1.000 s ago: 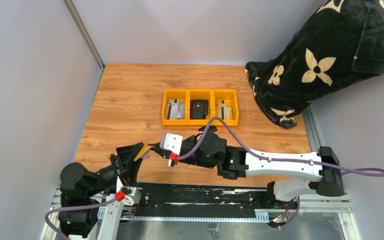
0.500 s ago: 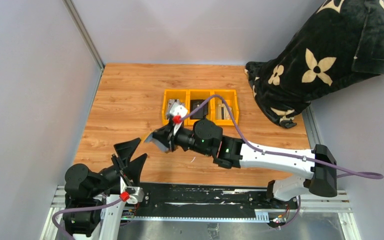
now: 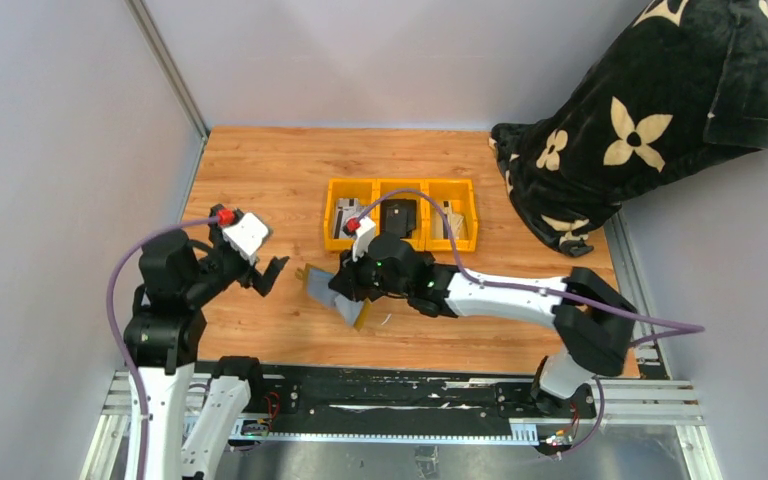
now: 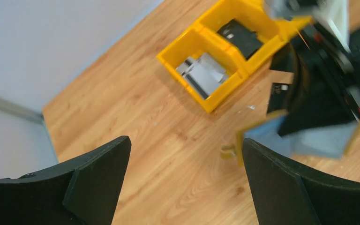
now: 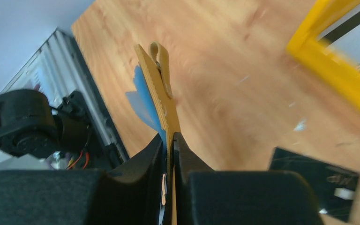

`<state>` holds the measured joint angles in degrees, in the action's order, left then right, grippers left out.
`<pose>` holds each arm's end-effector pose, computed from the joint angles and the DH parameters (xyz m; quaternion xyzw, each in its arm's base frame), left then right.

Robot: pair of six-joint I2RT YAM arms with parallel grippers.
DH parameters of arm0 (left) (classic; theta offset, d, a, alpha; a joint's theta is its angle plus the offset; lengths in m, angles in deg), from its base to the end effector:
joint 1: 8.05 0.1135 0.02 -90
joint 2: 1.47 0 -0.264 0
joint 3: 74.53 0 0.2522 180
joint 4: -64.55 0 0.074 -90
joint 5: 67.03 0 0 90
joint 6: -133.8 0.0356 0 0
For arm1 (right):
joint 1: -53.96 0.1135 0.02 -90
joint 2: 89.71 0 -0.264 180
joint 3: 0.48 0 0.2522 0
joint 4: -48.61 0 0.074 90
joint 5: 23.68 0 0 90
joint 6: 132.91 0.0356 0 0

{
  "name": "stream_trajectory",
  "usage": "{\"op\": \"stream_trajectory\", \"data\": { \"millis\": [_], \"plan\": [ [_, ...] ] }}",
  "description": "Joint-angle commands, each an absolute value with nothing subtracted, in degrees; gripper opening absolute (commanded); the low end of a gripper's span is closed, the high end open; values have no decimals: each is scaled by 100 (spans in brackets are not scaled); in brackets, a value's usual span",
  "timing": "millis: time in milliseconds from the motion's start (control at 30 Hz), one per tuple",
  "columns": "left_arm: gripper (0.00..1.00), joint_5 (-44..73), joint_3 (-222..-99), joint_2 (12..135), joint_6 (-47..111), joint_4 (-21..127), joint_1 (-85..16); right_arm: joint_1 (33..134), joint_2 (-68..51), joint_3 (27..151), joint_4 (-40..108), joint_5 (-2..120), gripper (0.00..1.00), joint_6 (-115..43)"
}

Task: Take the credit cards out of the card holder
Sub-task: Place the card holder at the center of the board.

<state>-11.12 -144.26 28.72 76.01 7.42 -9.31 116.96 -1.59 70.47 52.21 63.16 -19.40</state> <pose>0.0845 -0.0218 0.3755 0.3879 0.6889 -0.0773 0.6074 0.1611 0.3206 0.2772 -0.2814 0.7335 0.4395 0.4355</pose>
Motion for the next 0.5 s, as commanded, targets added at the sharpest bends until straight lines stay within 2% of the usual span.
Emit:
{"op": "stream_trajectory", "data": {
  "millis": [0, 67, 100, 167, 200, 467],
  "plan": [
    [100, 456, -14642, 3364, 6154, 1157, -928, 11592, 577, 7172, 5345, 5046, 18, -1097],
    [100, 860, -14635, 3572, 6076, 1160, -926, 11512, 939, 7360, 5213, 4667, 28, -926],
    [100, 951, -14624, 3617, 6041, 1168, -925, 11467, 1072, 7420, 5105, 4562, 39, -907],
    [100, 1132, -14600, 3696, 5963, 1194, -900, 11399, 1132, 7446, 4889, 4587, 72, -970],
    [100, 1170, -14577, 3704, 5911, 1217, -880, 11391, 1073, 7427, 4792, 4710, 77, -1086],
    [100, 1371, -14209, 3720, 5817, 1638, -823, 11283, -46, 7483, 3527, 6446, 82, -2233]
  ]
}}
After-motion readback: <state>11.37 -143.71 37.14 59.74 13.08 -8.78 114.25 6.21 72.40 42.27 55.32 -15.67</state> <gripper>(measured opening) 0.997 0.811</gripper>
